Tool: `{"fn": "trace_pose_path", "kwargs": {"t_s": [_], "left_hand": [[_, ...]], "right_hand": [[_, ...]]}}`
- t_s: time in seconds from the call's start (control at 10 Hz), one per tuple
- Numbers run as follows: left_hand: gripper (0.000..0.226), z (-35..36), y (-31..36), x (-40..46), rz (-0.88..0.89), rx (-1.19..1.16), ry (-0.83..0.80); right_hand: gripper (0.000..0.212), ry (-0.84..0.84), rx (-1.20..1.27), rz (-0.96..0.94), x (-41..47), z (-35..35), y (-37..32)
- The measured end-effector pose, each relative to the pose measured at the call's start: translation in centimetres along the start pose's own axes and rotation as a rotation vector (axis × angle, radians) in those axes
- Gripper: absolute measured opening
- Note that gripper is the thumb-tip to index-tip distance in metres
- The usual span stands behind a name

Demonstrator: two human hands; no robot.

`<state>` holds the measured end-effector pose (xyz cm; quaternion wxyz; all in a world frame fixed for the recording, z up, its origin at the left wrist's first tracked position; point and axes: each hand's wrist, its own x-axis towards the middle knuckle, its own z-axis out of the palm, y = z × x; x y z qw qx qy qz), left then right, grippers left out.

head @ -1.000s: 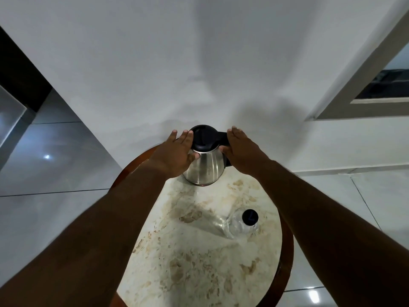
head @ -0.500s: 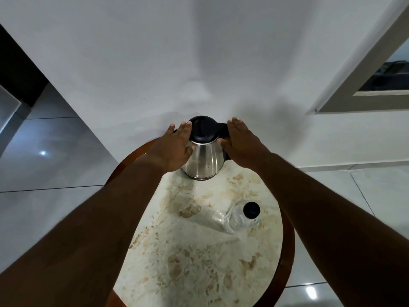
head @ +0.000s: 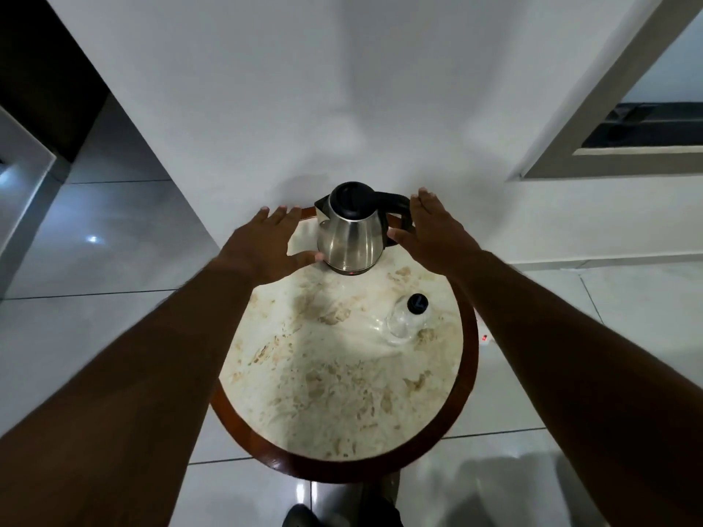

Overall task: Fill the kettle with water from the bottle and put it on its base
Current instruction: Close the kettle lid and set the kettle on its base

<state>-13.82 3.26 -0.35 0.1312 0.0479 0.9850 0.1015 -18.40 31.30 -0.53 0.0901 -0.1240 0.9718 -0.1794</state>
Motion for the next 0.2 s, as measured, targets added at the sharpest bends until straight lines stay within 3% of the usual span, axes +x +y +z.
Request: {"fn": "trace_pose_path", "kwargs": {"t_s": [0.2], "left_hand": [[0.117, -2.6, 0.1, -3.2, -0.015, 0.011, -0.005]], "right_hand": [[0.079, 0.019, -0.012, -0.025, -2.6, -1.3, -1.1]]}}
